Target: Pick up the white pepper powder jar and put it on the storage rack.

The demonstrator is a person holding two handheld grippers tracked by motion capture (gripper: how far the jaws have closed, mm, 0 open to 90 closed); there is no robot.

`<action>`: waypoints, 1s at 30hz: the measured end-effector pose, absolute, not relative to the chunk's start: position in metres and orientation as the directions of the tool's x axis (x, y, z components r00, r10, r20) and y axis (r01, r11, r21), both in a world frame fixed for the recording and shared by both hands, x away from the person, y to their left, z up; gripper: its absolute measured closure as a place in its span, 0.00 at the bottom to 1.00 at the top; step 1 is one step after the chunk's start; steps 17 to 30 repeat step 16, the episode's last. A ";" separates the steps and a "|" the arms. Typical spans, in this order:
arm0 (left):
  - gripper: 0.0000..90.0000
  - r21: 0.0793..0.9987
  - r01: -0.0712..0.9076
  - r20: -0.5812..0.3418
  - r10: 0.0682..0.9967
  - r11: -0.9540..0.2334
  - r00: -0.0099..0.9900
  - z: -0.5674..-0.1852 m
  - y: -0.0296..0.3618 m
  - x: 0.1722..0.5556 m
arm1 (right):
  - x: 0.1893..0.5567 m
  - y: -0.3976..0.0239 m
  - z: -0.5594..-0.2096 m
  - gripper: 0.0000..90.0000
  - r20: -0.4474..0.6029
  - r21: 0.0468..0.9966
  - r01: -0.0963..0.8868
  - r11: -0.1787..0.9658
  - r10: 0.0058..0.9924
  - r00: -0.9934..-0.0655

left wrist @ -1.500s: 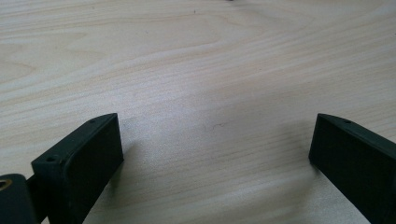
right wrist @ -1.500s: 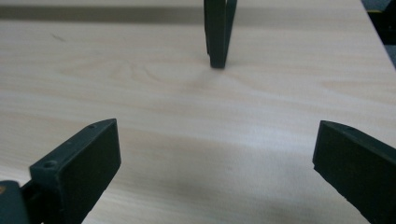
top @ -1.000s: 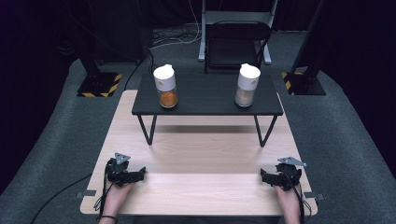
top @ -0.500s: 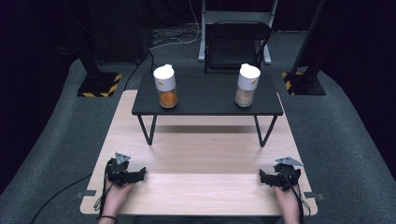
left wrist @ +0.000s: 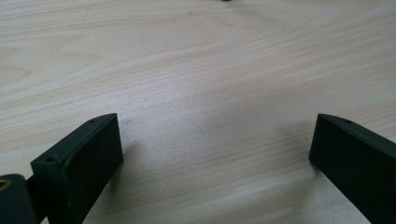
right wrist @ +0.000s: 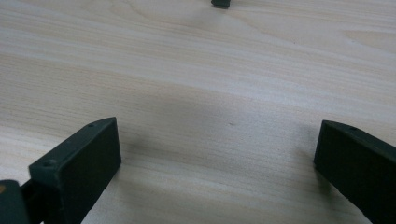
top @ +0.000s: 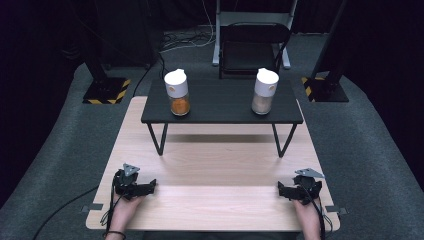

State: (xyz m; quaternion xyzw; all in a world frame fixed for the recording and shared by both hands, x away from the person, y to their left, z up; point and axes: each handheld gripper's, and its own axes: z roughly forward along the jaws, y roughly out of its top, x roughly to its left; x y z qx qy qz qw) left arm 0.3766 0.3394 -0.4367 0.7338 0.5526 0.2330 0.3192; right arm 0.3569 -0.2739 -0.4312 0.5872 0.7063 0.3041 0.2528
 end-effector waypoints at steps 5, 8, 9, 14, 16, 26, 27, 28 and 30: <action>0.02 0.726 0.663 -0.010 0.960 -0.185 0.279 -0.437 0.339 0.376 | 0.357 -0.274 -0.431 0.00 0.000 0.727 0.675 0.126 0.983 -0.183; 0.02 0.726 0.663 -0.010 0.960 -0.185 0.279 -0.437 0.339 0.376 | 0.357 -0.274 -0.431 0.00 0.001 0.727 0.676 0.126 0.983 -0.184; 0.02 0.726 0.663 -0.010 0.960 -0.185 0.278 -0.437 0.339 0.376 | 0.357 -0.274 -0.431 0.00 0.001 0.727 0.676 0.126 0.983 -0.184; 0.02 0.726 0.663 -0.010 0.961 -0.185 0.278 -0.437 0.339 0.376 | 0.357 -0.274 -0.431 0.00 0.000 0.727 0.675 0.127 0.983 -0.186; 0.02 0.726 0.663 -0.010 0.961 -0.184 0.277 -0.437 0.338 0.376 | 0.357 -0.274 -0.431 0.00 0.000 0.727 0.675 0.127 0.983 -0.186; 0.02 0.726 0.663 -0.010 0.961 -0.184 0.277 -0.437 0.338 0.376 | 0.357 -0.274 -0.431 0.00 0.000 0.727 0.675 0.127 0.983 -0.186; 0.02 0.726 0.663 -0.010 0.961 -0.184 0.277 -0.437 0.338 0.376 | 0.357 -0.274 -0.431 0.00 0.000 0.727 0.675 0.127 0.983 -0.186; 0.02 0.726 0.663 -0.010 0.961 -0.184 0.277 -0.437 0.338 0.376 | 0.357 -0.274 -0.431 0.00 0.000 0.727 0.675 0.127 0.983 -0.186; 0.02 0.726 0.663 -0.010 0.961 -0.184 0.277 -0.437 0.338 0.376 | 0.357 -0.274 -0.431 0.00 0.000 0.727 0.675 0.127 0.983 -0.186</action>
